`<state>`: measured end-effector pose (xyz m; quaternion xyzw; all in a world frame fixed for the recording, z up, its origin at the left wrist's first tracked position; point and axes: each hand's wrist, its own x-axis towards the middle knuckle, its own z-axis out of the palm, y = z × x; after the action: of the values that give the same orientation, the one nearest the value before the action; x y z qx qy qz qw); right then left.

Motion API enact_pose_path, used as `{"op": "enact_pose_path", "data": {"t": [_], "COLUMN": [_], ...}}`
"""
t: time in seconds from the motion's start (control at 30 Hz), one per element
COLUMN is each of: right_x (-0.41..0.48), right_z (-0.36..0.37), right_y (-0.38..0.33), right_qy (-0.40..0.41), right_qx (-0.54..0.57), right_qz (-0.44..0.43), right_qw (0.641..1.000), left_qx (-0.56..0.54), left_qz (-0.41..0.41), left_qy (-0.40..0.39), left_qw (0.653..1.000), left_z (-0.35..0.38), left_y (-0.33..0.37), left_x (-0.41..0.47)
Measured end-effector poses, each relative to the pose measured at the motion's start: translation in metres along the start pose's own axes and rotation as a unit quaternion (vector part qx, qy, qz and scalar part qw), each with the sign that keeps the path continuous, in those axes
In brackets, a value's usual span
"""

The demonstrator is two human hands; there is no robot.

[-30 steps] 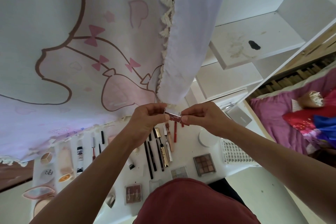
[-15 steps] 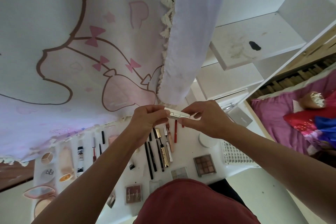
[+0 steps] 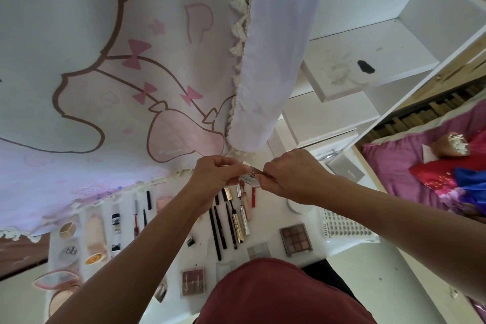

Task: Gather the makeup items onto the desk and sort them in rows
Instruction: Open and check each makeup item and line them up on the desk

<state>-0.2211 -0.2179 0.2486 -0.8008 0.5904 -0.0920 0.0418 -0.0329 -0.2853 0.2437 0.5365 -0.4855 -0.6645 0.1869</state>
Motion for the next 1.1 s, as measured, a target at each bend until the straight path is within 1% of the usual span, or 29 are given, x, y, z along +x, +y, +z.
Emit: {"op": "enact_pose_path", "data": {"t": [0.1, 0.17, 0.37, 0.47, 0.53, 0.63, 0.7, 0.73, 0.77, 0.8, 0.83, 0.87, 0.9, 0.93, 0.97, 1.0, 1.1], "right_x": [0.001, 0.003, 0.007, 0.007, 0.007, 0.007, 0.006, 0.007, 0.006, 0.005, 0.004, 0.002, 0.001, -0.001, -0.004, -0.005, -0.008], "right_z": [0.000, -0.003, 0.002, 0.006, 0.008, 0.006, 0.002, -0.004, -0.008, -0.010, -0.012, -0.012, -0.012, -0.011, -0.012, -0.013, -0.017], "right_y": [0.000, -0.004, -0.010, -0.011, -0.011, -0.006, 0.000, 0.003, 0.007, 0.011, 0.014, 0.016, 0.017, 0.017, 0.015, 0.013, 0.014], "right_qy": [-0.004, 0.009, 0.077, 0.111, 0.118, 0.099, 0.050, 0.005, -0.038, -0.064, -0.079, -0.086, -0.090, -0.091, -0.094, -0.093, -0.074], "right_qx": [-0.030, -0.054, -0.087, -0.092, -0.092, -0.079, -0.030, 0.027, 0.114, 0.223, 0.333, 0.430, 0.500, 0.542, 0.563, 0.571, 0.562], "right_qz": [-0.014, -0.005, 0.020, 0.009, 0.000, -0.010, 0.001, 0.034, 0.085, 0.142, 0.196, 0.238, 0.261, 0.268, 0.266, 0.262, 0.267], "right_qw": [0.999, 0.998, 0.993, 0.990, 0.989, 0.992, 0.998, 0.999, 0.989, 0.962, 0.919, 0.867, 0.821, 0.791, 0.777, 0.772, 0.779], "left_qx": [0.004, 0.004, -0.022, -0.031, -0.033, -0.034, -0.052, -0.066, -0.080, -0.090, -0.096, -0.099, -0.102, -0.103, -0.099, -0.089, -0.077], "left_qz": [-0.001, -0.001, 0.004, 0.010, 0.016, 0.023, 0.022, 0.020, 0.020, 0.023, 0.027, 0.030, 0.033, 0.034, 0.036, 0.038, 0.040], "left_qy": [0.001, 0.001, 0.011, 0.017, 0.018, 0.011, 0.003, -0.002, -0.011, -0.022, -0.034, -0.048, -0.059, -0.069, -0.076, -0.081, -0.103], "left_qw": [1.000, 1.000, 1.000, 0.999, 0.999, 0.999, 0.998, 0.998, 0.997, 0.995, 0.994, 0.993, 0.993, 0.992, 0.992, 0.992, 0.991], "left_z": [0.000, 0.001, 0.004, 0.004, 0.004, 0.002, -0.001, -0.003, -0.005, -0.006, -0.007, -0.008, -0.008, -0.007, -0.007, -0.006, -0.005], "left_y": [0.000, 0.001, 0.002, 0.003, 0.003, 0.004, 0.003, 0.003, 0.002, 0.002, 0.002, 0.002, 0.002, 0.001, 0.001, 0.000, -0.002], "left_x": [0.000, -0.001, -0.002, -0.001, -0.002, -0.001, 0.000, 0.000, 0.000, 0.000, -0.001, -0.001, -0.002, -0.003, -0.004, -0.004, -0.008]}}
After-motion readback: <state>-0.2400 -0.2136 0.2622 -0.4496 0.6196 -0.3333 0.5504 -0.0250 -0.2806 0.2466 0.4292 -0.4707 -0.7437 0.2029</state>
